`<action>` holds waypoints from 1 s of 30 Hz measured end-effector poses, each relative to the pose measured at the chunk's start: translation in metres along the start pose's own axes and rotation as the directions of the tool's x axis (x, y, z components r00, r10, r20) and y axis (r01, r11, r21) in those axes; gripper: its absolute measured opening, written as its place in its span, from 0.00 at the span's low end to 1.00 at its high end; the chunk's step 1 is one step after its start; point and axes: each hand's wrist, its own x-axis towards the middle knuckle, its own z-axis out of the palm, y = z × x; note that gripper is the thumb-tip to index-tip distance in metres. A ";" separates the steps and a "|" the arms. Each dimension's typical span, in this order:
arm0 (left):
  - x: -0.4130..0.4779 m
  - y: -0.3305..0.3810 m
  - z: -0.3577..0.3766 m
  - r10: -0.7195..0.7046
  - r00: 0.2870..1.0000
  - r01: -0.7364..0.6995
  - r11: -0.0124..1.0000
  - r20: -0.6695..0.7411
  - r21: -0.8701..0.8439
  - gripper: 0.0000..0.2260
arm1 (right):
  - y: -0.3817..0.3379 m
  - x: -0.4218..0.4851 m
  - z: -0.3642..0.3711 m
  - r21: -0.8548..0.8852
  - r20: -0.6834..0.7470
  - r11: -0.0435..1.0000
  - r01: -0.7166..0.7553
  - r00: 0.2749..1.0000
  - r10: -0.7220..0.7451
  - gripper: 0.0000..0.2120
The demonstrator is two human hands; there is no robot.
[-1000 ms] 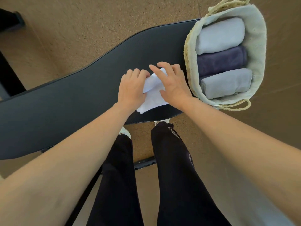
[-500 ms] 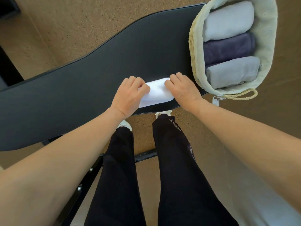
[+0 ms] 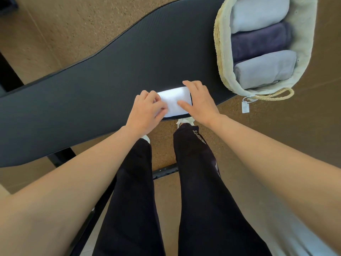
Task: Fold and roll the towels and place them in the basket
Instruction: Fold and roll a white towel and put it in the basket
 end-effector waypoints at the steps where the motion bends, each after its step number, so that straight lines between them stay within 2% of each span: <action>1: 0.002 -0.001 0.000 -0.021 1.000 0.021 1.000 0.004 -0.010 0.04 | 0.000 0.002 0.003 0.018 0.026 1.000 -0.016 1.000 0.015 0.31; 3: 0.006 0.000 -0.001 -0.152 0.988 0.153 0.988 0.026 -0.026 0.15 | 0.000 0.005 0.008 0.053 0.072 0.998 -0.038 0.997 0.034 0.32; 6: 0.009 0.000 -0.004 -0.371 0.920 0.369 0.929 0.125 0.038 0.30 | 0.001 0.005 0.005 0.054 0.148 0.998 -0.045 0.988 0.036 0.29; 8: 0.008 0.000 -0.006 -0.419 0.870 0.428 0.903 0.260 0.022 0.31 | 0.001 0.002 0.002 0.039 0.197 0.999 -0.030 0.980 0.022 0.26; 10: 0.007 0.002 -0.008 -0.414 0.858 0.434 0.901 0.306 0.003 0.29 | -0.001 -0.005 -0.003 0.107 0.227 0.993 -0.047 0.974 0.022 0.23; 12: 0.009 0.007 -0.012 -0.414 0.859 0.453 0.888 0.302 -0.072 0.26 | -0.001 -0.014 -0.010 0.242 0.221 0.967 -0.076 0.975 0.021 0.23; 15: 0.017 0.023 -0.026 -0.420 0.834 0.526 0.802 0.358 -0.283 0.25 | 0.004 -0.034 -0.032 0.468 0.148 0.878 -0.104 0.988 0.038 0.21; 19: 0.044 0.059 -0.058 -0.303 0.900 0.427 0.759 0.314 -0.492 0.26 | 0.022 -0.057 -0.077 0.662 -0.009 0.745 -0.087 0.992 0.124 0.20; 22: 0.078 0.096 -0.081 -0.198 0.940 0.332 0.720 0.278 -0.609 0.26 | 0.045 -0.064 -0.114 0.739 -0.136 0.672 -0.048 0.967 0.218 0.22; 26: 0.131 0.140 -0.091 -0.119 0.968 0.230 0.766 0.219 -0.600 0.26 | 0.075 -0.051 -0.160 0.797 -0.257 0.603 0.009 0.909 0.327 0.25; 30: 0.186 0.167 -0.091 -0.133 0.978 0.195 0.858 0.160 -0.476 0.28 | 0.100 -0.011 -0.196 0.744 -0.389 0.667 0.052 0.844 0.368 0.20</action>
